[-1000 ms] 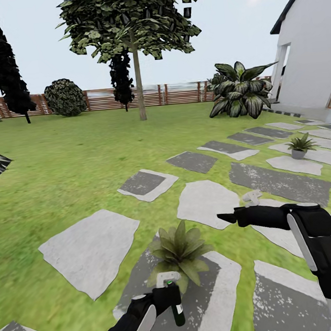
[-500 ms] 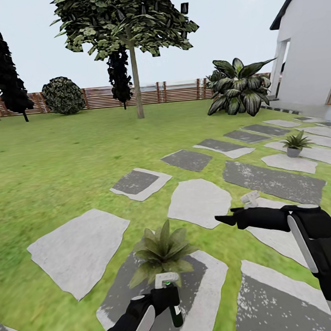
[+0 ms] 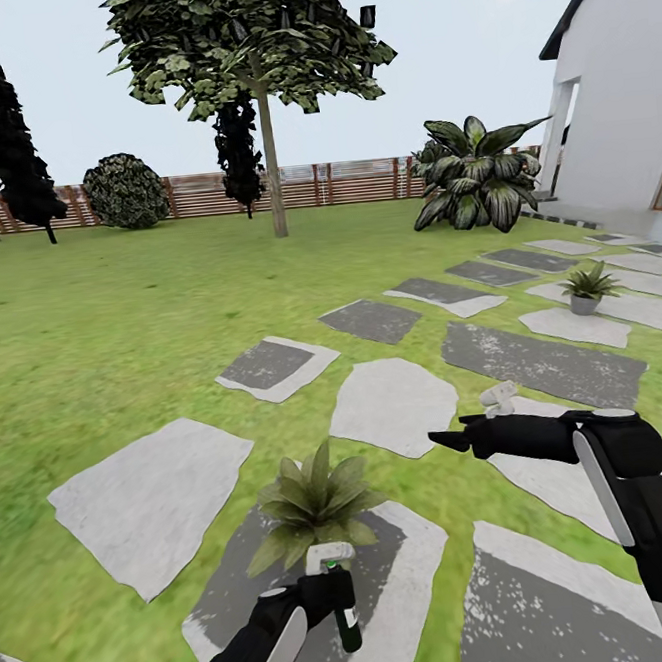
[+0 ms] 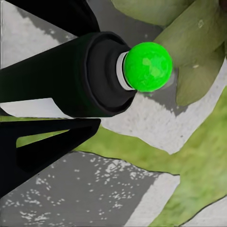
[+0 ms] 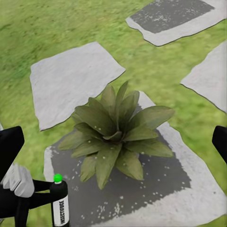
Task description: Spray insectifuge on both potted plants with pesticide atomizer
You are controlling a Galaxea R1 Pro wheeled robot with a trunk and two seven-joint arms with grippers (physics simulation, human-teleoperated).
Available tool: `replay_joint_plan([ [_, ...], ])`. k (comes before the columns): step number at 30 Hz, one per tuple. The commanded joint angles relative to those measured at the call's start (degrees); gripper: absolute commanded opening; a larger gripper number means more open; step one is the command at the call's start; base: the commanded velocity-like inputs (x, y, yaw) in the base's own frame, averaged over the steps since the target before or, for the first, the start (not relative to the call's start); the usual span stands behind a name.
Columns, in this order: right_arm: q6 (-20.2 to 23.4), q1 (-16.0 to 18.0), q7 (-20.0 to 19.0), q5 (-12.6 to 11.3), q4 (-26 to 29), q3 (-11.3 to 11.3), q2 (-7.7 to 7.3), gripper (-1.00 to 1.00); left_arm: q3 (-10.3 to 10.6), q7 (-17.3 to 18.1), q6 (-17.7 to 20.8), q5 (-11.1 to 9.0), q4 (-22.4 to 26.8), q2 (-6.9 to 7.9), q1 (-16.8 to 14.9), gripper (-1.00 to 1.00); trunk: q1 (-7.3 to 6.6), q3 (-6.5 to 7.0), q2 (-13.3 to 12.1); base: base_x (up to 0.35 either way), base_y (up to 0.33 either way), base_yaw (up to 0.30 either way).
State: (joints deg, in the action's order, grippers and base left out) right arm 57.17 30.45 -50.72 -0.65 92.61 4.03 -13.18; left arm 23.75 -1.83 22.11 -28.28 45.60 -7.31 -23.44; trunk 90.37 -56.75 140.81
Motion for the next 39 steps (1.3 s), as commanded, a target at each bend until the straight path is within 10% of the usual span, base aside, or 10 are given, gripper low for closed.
replay_joint_plan([
  [1, 0.41, 0.04, -0.17, -0.05, 0.02, 0.04, -0.02, 1.00, 0.00, -0.56, 0.68, -0.51, 0.16, 0.00, -0.04, -1.00, -0.01, -0.06, 0.02, 0.000, -0.014, 0.000],
  [18, 0.40, 0.04, -0.17, -0.05, 0.02, 0.01, -0.02, 1.00, -10.55, -4.43, 22.86, -2.27, 14.24, -0.25, -1.92, -1.00, -0.01, -0.06, 0.02, 0.000, -0.001, 0.000],
  [27, 0.47, 0.04, -0.18, -0.05, 0.02, 0.22, -0.08, 1.00, -14.32, -6.62, 26.62, -8.31, 9.44, -0.11, -10.73, -1.00, -0.01, -0.06, 0.02, 0.000, 0.000, 0.000],
  [39, 0.49, 0.04, -0.18, -0.05, 0.02, 0.25, -0.09, 1.00, -14.68, -8.09, 27.10, -9.15, 6.80, -0.50, -14.15, -1.00, -0.01, -0.06, 0.02, 0.000, 0.000, 0.000],
])
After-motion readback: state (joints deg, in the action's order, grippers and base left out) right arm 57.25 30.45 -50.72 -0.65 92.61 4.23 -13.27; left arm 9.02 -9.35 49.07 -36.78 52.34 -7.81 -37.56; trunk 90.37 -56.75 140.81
